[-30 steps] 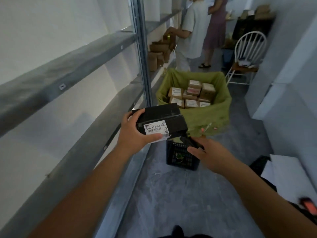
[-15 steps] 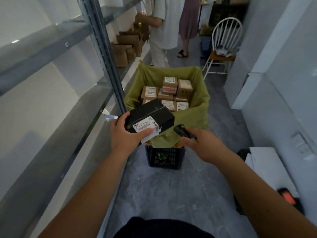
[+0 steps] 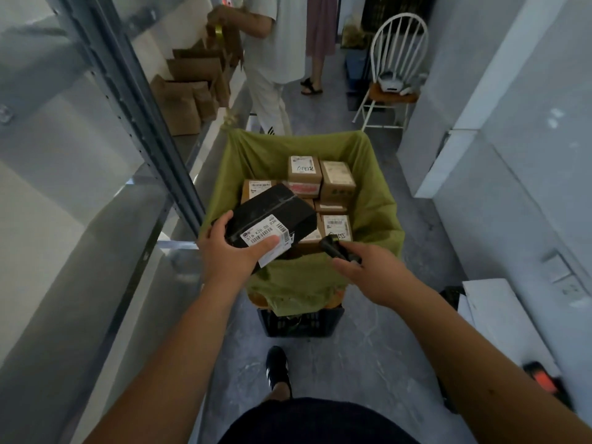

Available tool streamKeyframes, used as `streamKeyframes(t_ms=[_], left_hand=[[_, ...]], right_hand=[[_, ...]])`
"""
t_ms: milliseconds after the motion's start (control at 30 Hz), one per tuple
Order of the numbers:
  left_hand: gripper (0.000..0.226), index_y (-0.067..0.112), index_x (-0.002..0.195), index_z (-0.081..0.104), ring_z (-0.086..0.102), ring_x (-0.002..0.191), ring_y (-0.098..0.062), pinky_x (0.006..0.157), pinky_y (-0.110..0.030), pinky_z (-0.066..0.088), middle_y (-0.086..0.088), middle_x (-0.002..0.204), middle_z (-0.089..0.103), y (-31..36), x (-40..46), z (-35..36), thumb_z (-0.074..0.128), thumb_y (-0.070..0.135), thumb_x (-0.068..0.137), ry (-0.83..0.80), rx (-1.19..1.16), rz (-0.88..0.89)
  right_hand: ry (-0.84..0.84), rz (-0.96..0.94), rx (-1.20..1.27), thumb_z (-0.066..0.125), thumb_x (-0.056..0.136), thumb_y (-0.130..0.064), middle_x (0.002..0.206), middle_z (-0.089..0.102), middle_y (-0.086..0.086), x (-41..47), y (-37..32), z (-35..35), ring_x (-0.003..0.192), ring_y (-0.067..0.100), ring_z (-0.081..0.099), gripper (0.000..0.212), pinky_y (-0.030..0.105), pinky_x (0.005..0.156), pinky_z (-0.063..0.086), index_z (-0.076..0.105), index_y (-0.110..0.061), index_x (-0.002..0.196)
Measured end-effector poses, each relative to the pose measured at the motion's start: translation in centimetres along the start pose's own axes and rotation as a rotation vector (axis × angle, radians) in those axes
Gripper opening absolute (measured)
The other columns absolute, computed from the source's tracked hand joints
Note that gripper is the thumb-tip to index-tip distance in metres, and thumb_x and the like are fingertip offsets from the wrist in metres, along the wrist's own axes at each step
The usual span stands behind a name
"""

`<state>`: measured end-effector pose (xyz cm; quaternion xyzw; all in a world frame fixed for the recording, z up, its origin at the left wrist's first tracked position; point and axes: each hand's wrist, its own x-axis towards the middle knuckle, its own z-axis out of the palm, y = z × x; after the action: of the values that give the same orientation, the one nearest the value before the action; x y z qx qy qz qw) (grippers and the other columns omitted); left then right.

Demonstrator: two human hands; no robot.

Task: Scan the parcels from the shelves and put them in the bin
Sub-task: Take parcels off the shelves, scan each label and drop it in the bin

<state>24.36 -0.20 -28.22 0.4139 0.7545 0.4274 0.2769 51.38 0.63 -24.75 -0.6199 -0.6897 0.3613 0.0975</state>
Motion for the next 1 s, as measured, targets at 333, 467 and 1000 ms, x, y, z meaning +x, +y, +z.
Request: streamKeyframes(t_ms=[333,467,1000], left_hand=[[0.110,0.043,0.149,0.039,0.049,0.128,-0.025,0.095,-0.050,0.056,-0.002,0.154,0.033,1.9,17.0,5.4,0.096,0.060,0.056,-0.008,-0.143,-0.219],[0.108,0.042,0.153,0.028,0.044,0.127,-0.029,0.079,-0.040,0.048,-0.006,0.163,0.016,3.7,20.7,8.6,0.094,0.048,0.069,0.062,-0.201,-0.362],[0.076,0.035,0.154,0.042,0.051,0.127,-0.029,0.088,-0.036,0.049,-0.003,0.161,0.022,1.5,26.6,15.3,0.082,0.031,0.089,-0.165,0.002,-0.426]], right_hand=[[-0.021,0.087,0.017,0.060,0.101,-0.047,0.094,0.064,-0.007,15.3,-5.0,-1.8,0.072,0.010,0.064,0.053,0.025,0.056,0.047,0.049,-0.030,0.150],[-0.029,0.126,0.022,0.060,0.100,-0.049,0.098,0.065,-0.010,19.4,-5.9,-2.3,0.072,0.006,0.062,0.056,0.023,0.058,0.043,0.049,-0.030,0.152],[-0.078,0.193,0.067,0.061,0.099,-0.052,0.126,0.065,-0.001,25.5,-3.5,-3.8,0.079,0.009,0.065,0.063,0.027,0.064,0.051,0.042,-0.034,0.156]])
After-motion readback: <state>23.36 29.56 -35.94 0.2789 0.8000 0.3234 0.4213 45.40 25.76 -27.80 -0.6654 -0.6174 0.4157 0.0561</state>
